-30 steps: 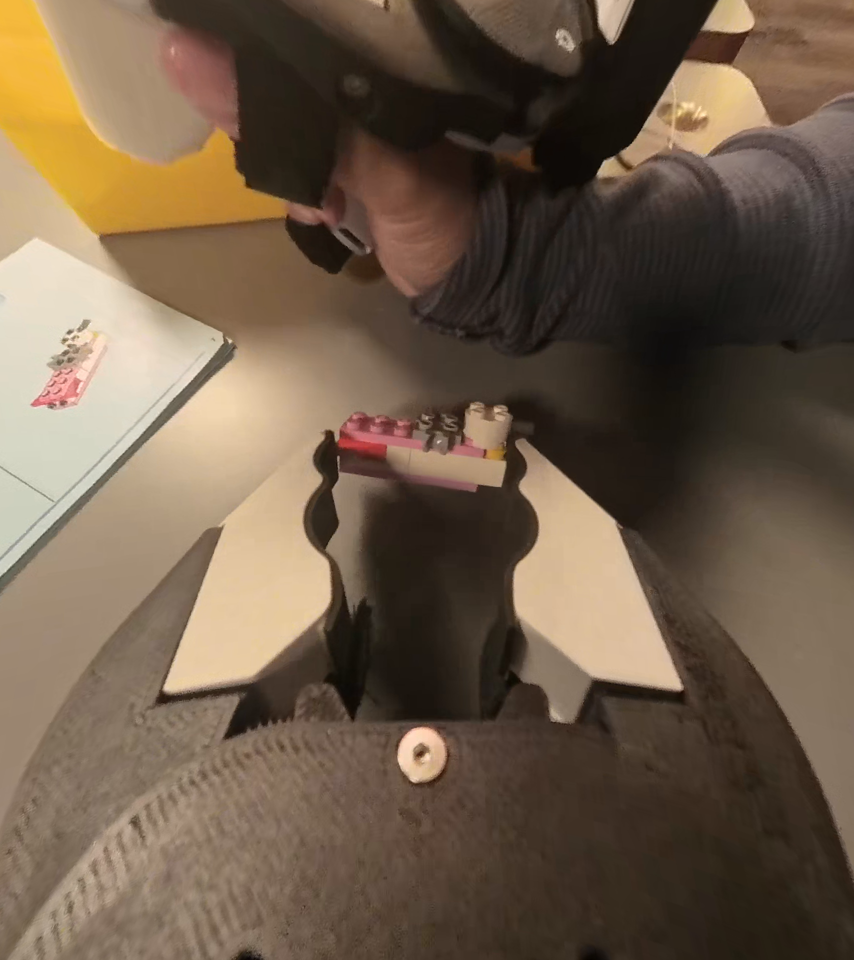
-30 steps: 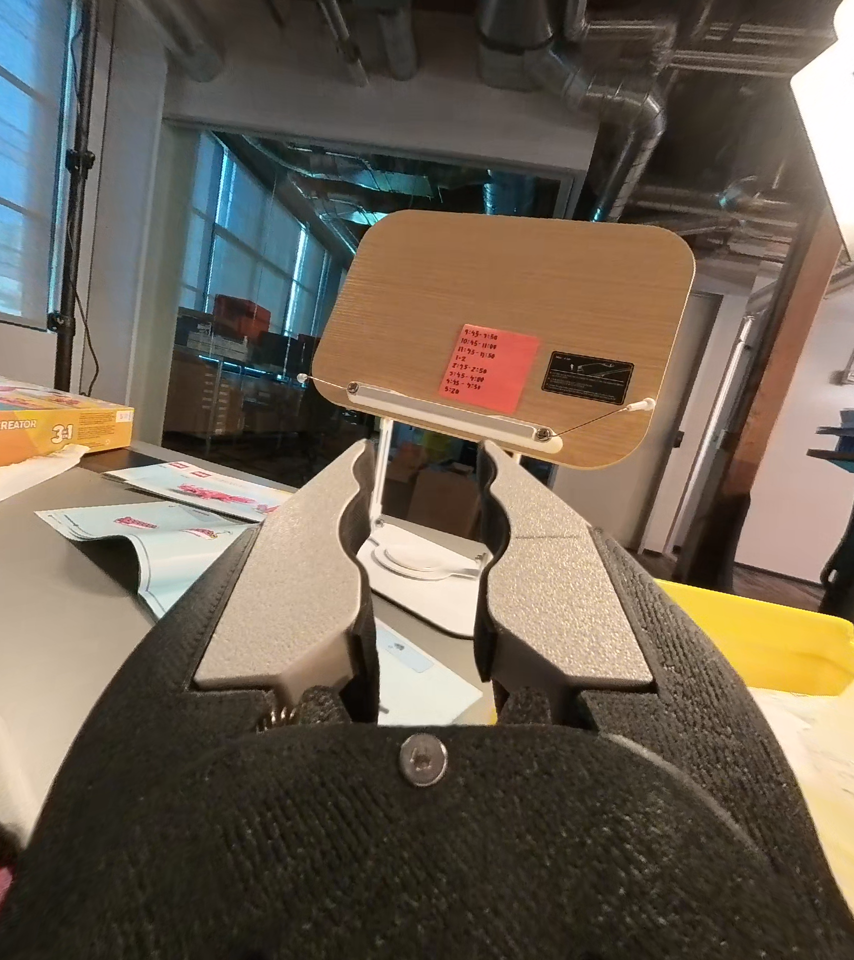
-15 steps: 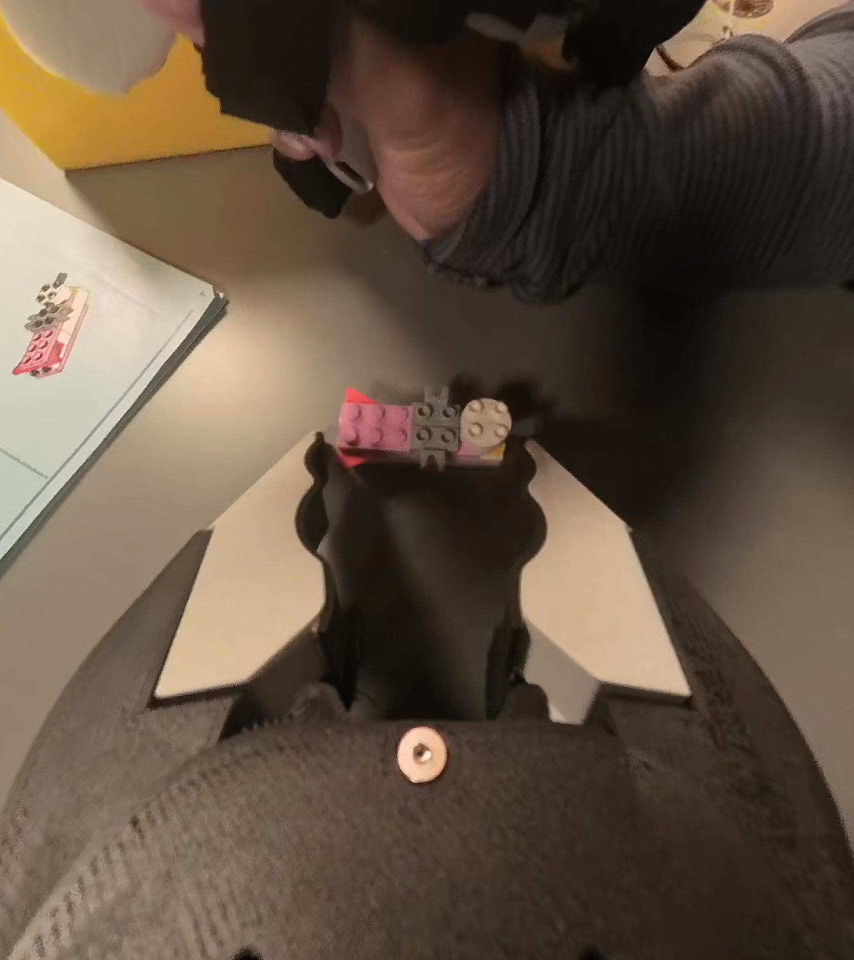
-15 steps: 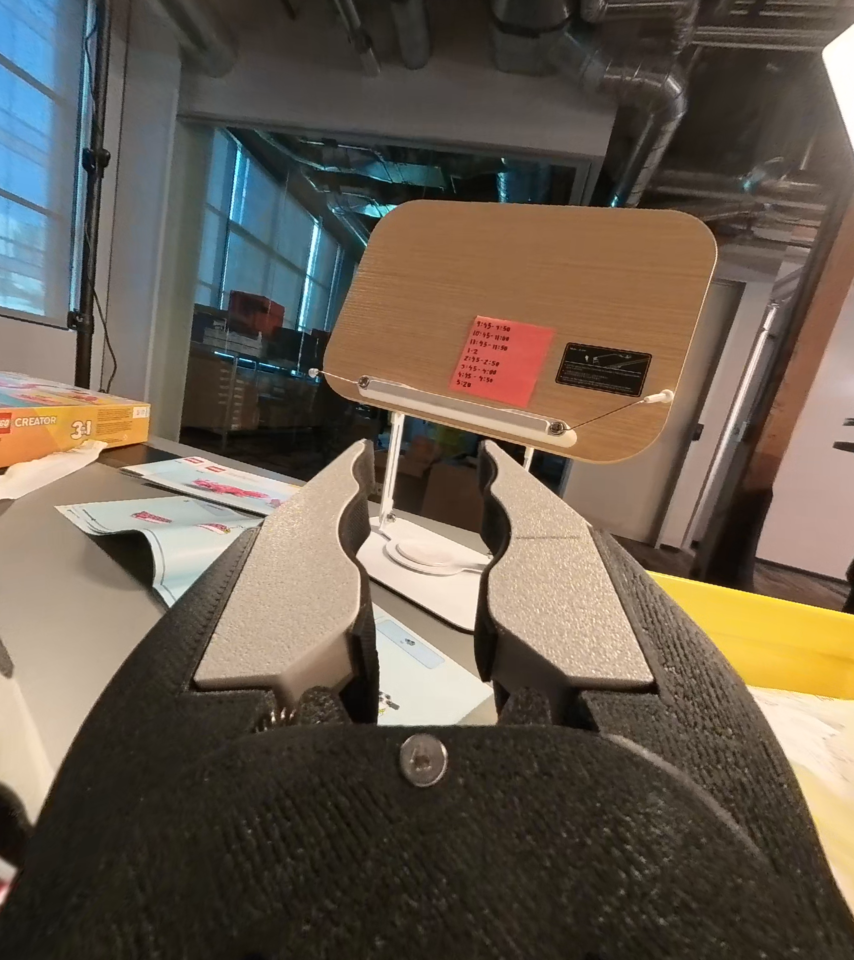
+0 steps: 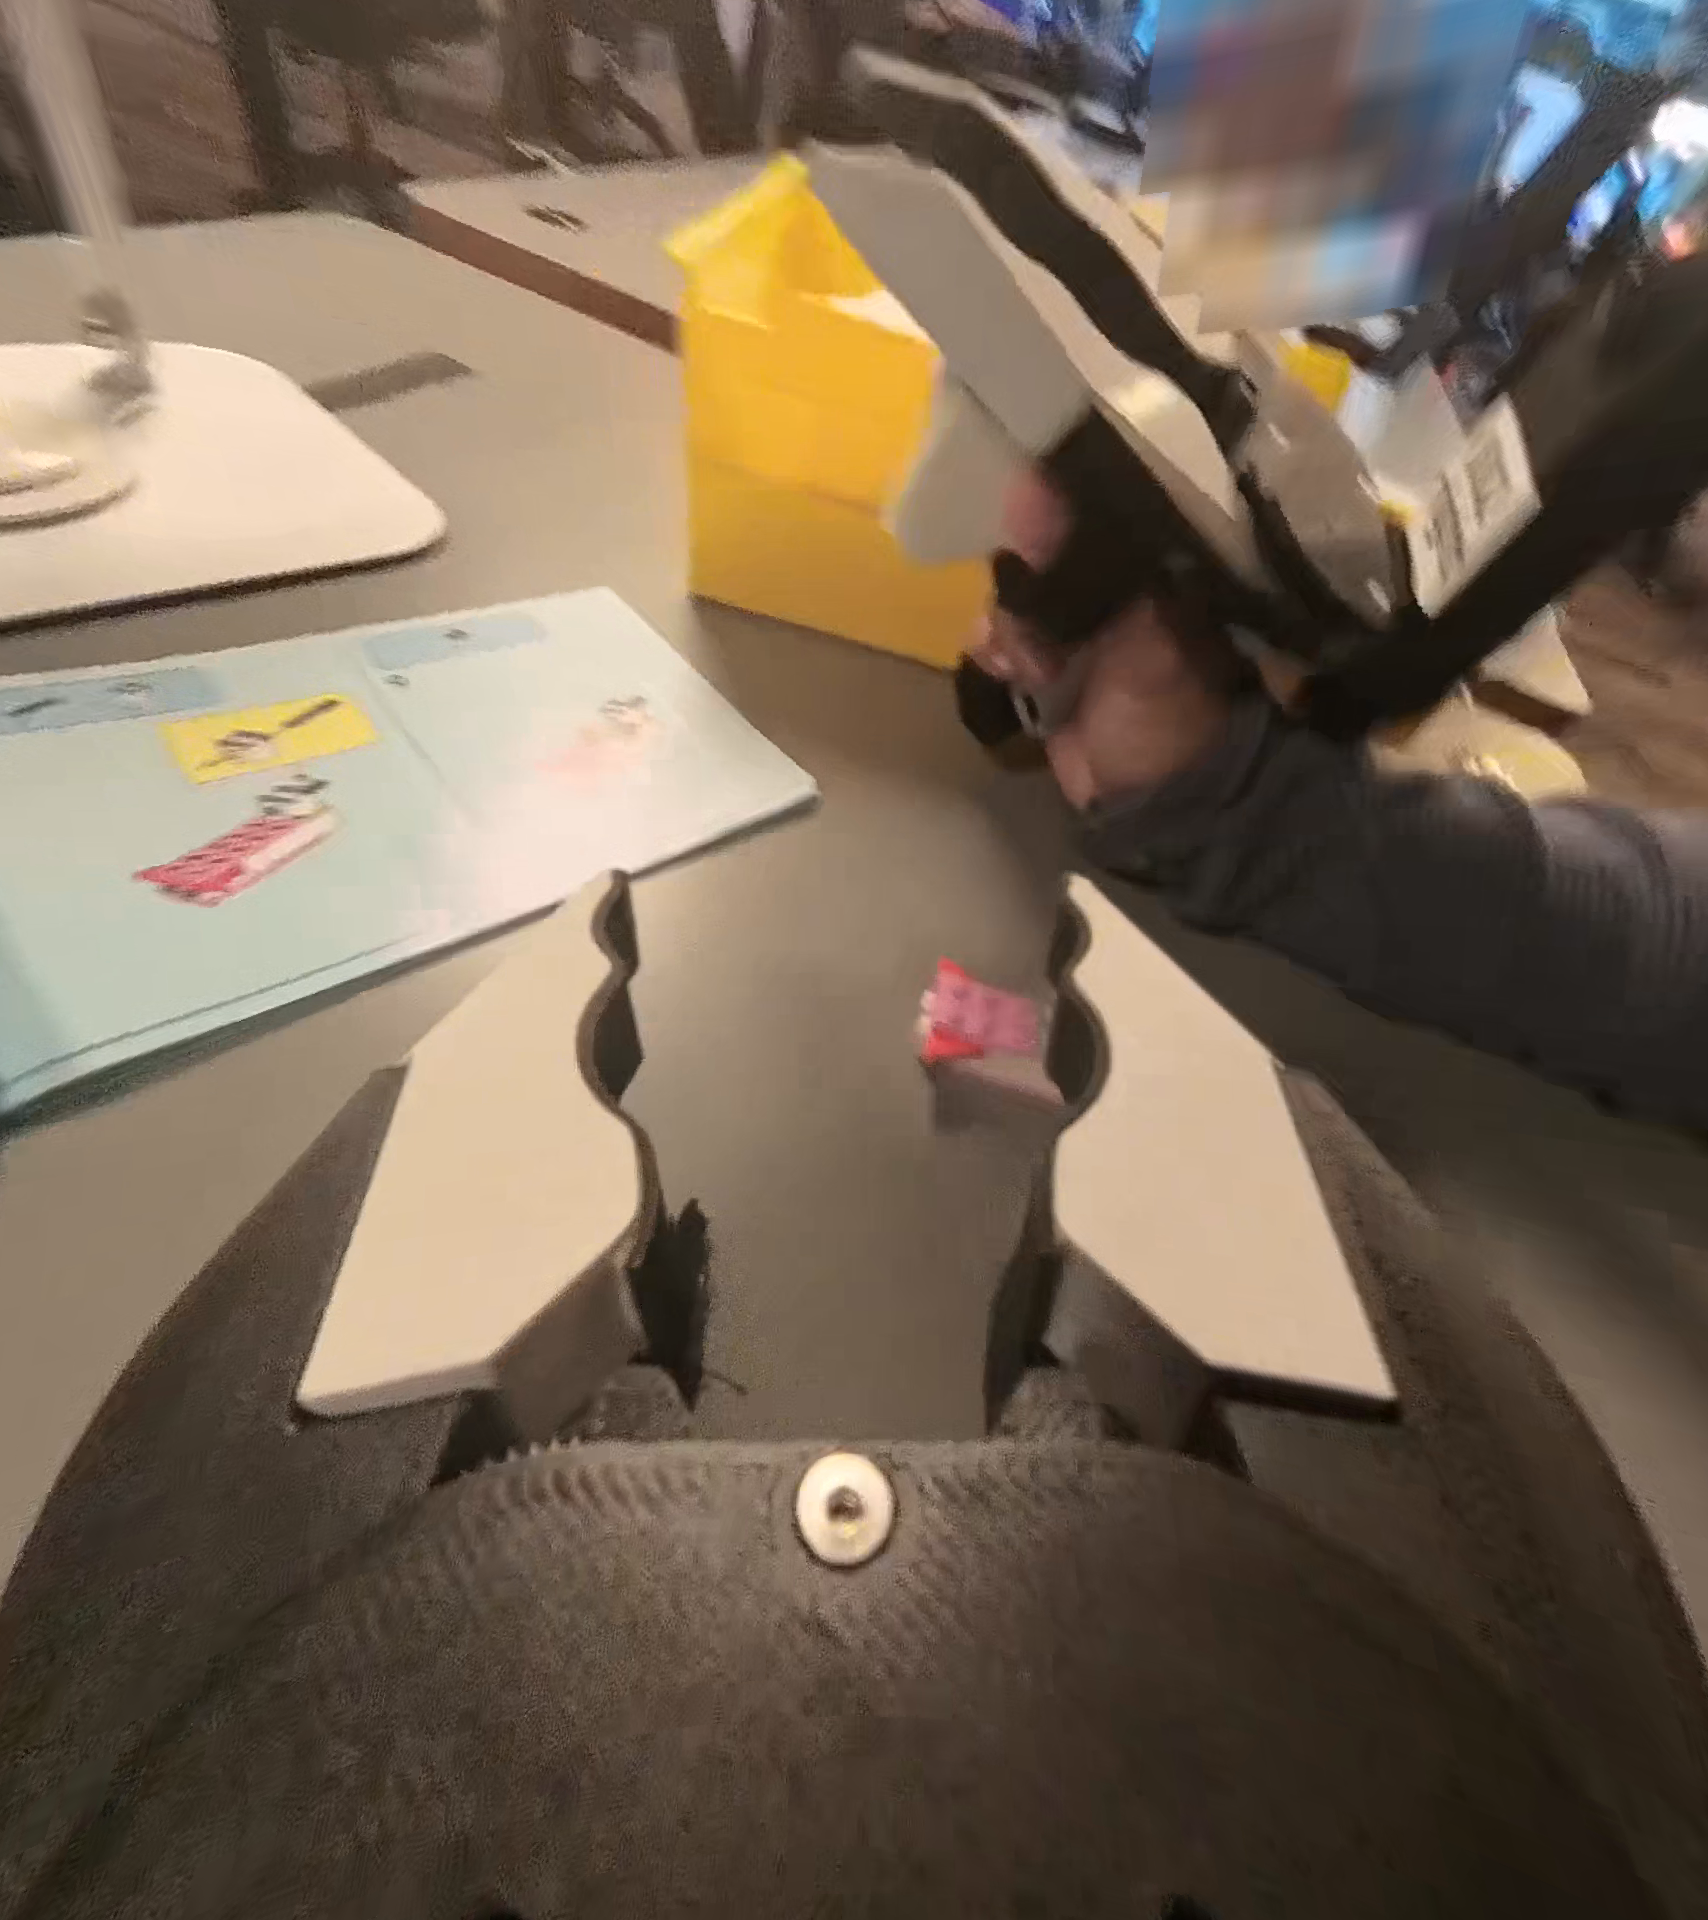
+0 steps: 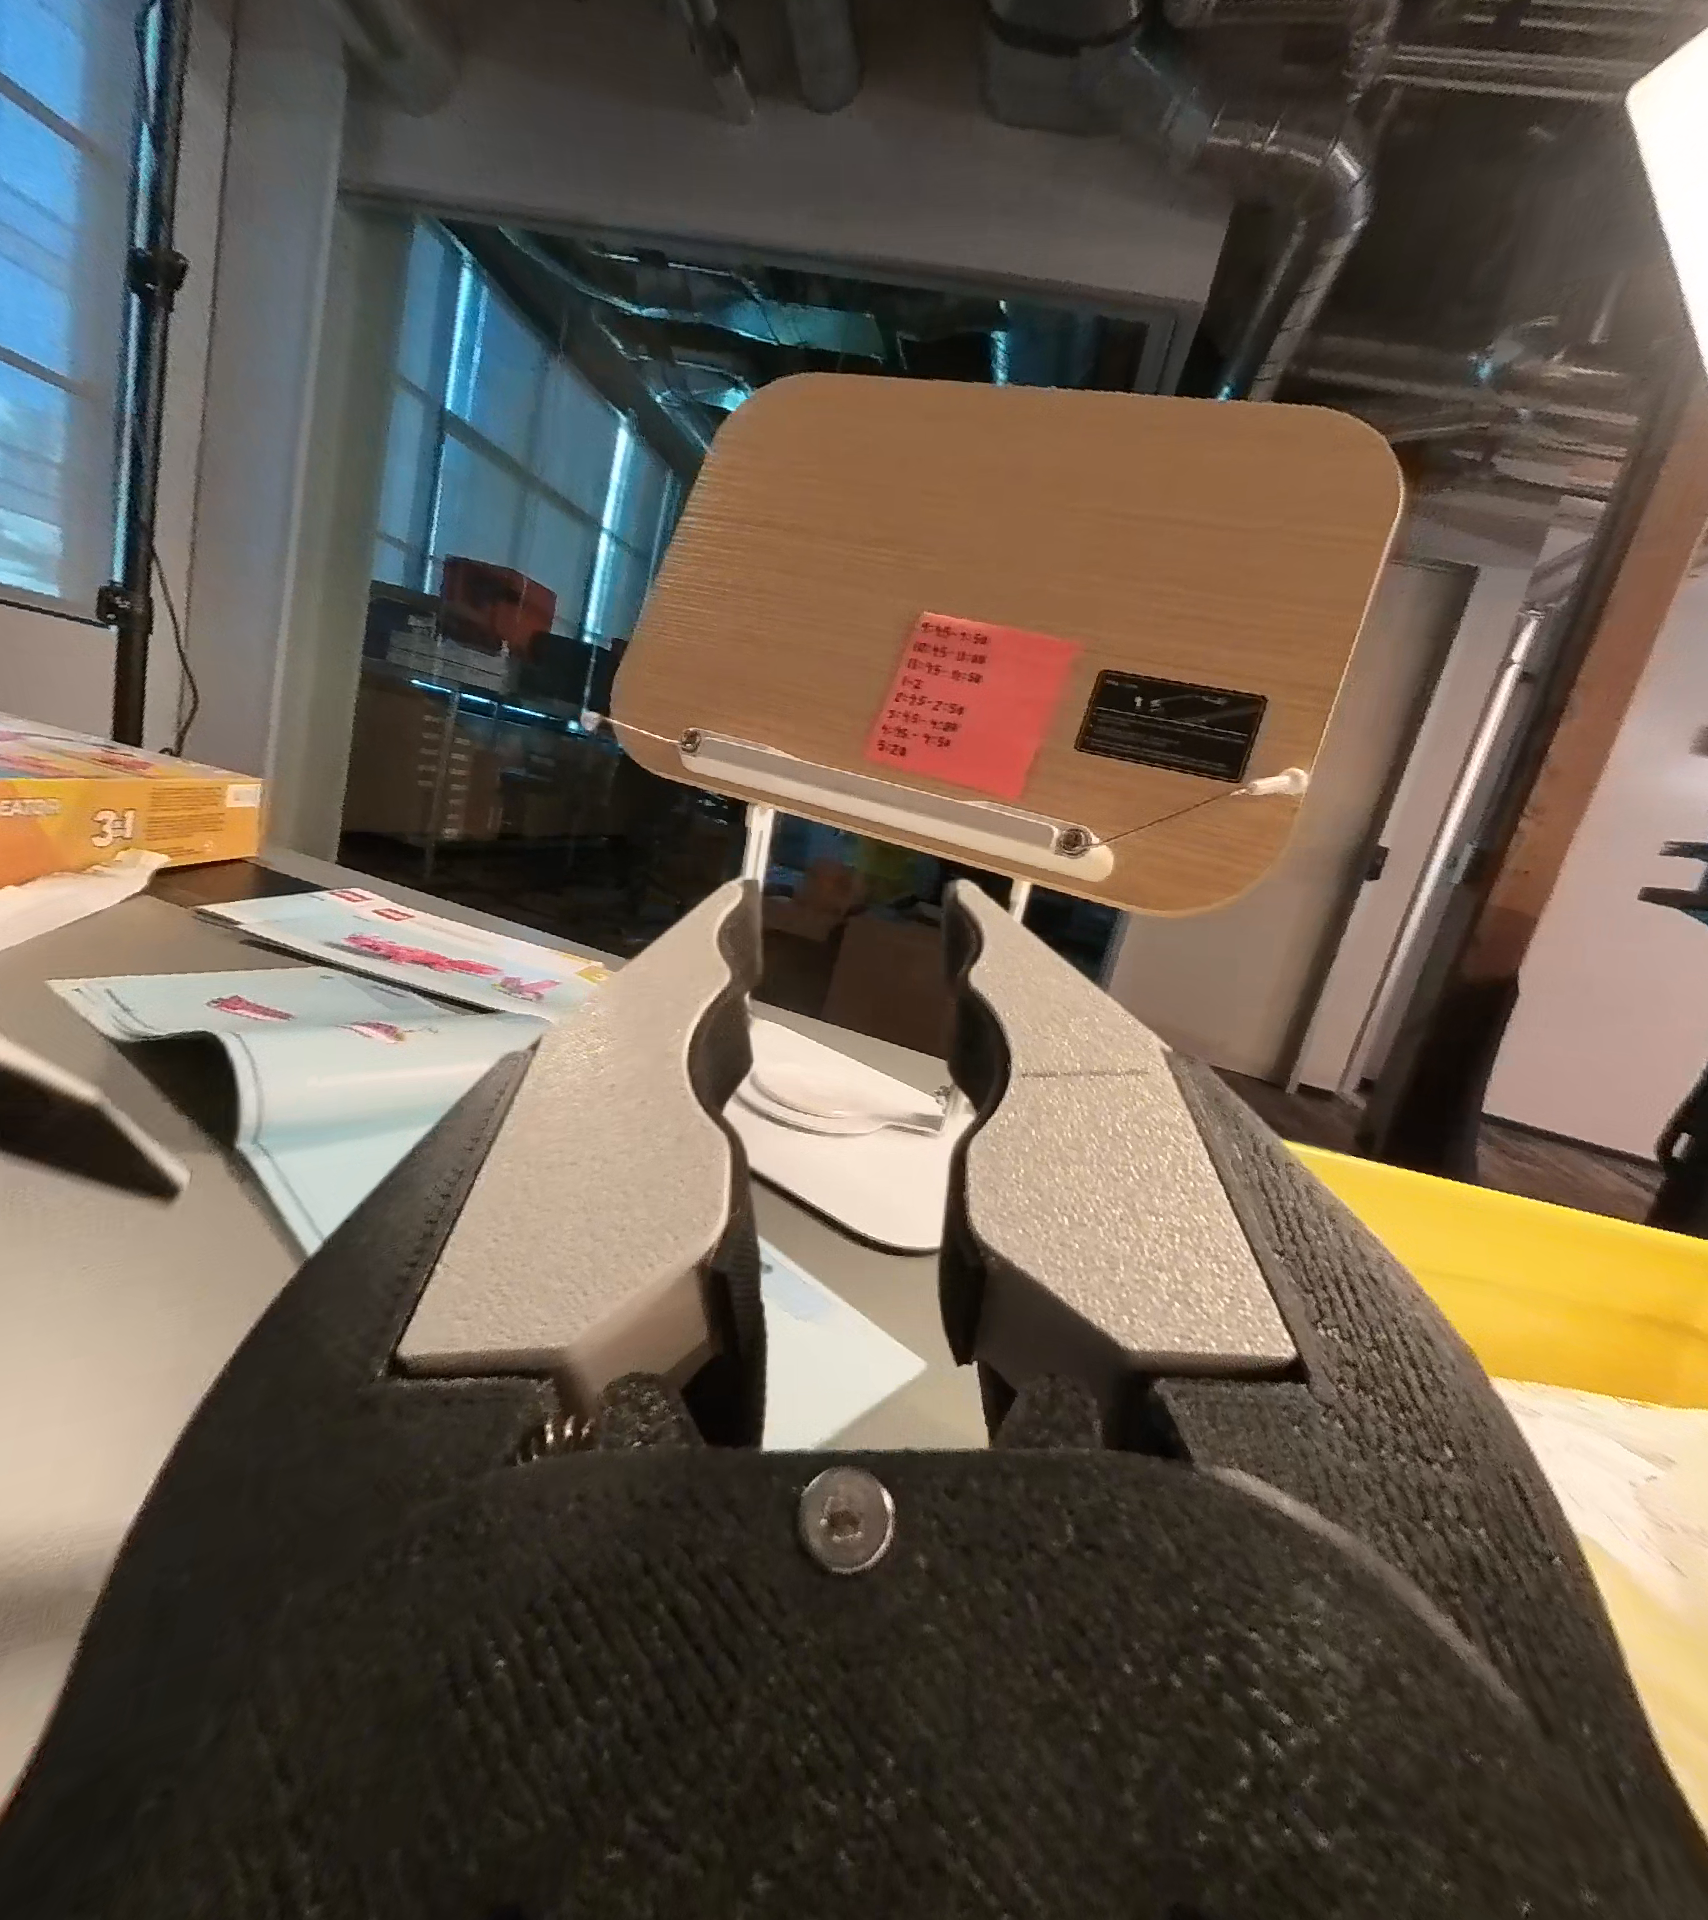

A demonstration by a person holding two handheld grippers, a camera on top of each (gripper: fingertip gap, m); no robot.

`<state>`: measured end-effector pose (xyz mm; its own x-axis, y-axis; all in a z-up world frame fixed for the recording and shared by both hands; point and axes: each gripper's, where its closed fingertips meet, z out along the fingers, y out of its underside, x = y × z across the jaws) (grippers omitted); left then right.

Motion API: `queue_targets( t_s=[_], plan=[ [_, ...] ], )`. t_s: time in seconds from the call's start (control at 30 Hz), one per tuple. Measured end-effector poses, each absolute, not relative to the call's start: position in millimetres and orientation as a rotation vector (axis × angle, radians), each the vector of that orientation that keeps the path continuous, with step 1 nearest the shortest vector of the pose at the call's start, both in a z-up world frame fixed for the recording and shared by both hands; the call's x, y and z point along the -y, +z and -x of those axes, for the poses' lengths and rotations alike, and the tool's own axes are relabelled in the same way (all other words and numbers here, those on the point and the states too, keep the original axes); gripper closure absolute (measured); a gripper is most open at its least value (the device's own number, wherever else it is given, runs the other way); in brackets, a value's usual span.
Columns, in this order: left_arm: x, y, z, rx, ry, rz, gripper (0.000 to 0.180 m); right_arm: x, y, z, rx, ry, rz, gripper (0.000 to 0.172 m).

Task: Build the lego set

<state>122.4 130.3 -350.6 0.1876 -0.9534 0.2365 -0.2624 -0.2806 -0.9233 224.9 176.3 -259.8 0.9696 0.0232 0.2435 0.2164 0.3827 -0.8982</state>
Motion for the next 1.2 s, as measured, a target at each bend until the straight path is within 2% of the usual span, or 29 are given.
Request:
queue_targets(
  t_s=[0.1, 0.2, 0.27, 0.37, 0.67, 0.73, 0.97, 1.13, 1.2],
  plan=[
    [-151.5, -340.2, -125.9, -1.125, -1.048, 1.674, 0.114, -175.7, -259.4, -224.5, 0.238, -0.137, 1.172, 0.139],
    [-151.9, -339.2, -153.8, -1.329, -0.933, 1.594, 0.129, -171.9, -256.4, -225.3, 0.231, -0.129, 1.155, 0.140],
    [-151.4, -354.7, -173.8, -1.515, -0.827, 1.562, 0.138, -168.3, -254.0, -225.8, 0.221, -0.115, 1.141, 0.140],
    [-146.9, -388.9, -196.2, -1.751, -0.735, 1.550, 0.142, -164.7, -252.2, -227.0, 0.214, -0.116, 1.130, 0.143],
    [-146.4, -409.0, -212.7, -1.833, -0.840, 1.638, 0.167, -165.6, -251.3, -228.6, 0.201, -0.107, 1.126, 0.144],
    [-141.6, -406.7, -212.4, -1.819, -0.939, 1.670, 0.180, -165.6, -251.2, -228.7, 0.200, -0.106, 1.126, 0.144],
    [-152.6, -380.0, -207.0, -1.573, -1.255, 1.770, 0.180, -165.4, -251.2, -228.9, 0.196, -0.106, 1.128, 0.145],
    [-156.7, -382.2, -203.0, -1.640, -1.089, 1.690, 0.180, -165.3, -251.2, -229.2, 0.194, -0.109, 1.129, 0.145],
    [-152.3, -392.1, -206.0, -1.724, -0.971, 1.669, 0.161, -165.3, -251.3, -229.2, 0.193, -0.109, 1.129, 0.145]
  ],
)
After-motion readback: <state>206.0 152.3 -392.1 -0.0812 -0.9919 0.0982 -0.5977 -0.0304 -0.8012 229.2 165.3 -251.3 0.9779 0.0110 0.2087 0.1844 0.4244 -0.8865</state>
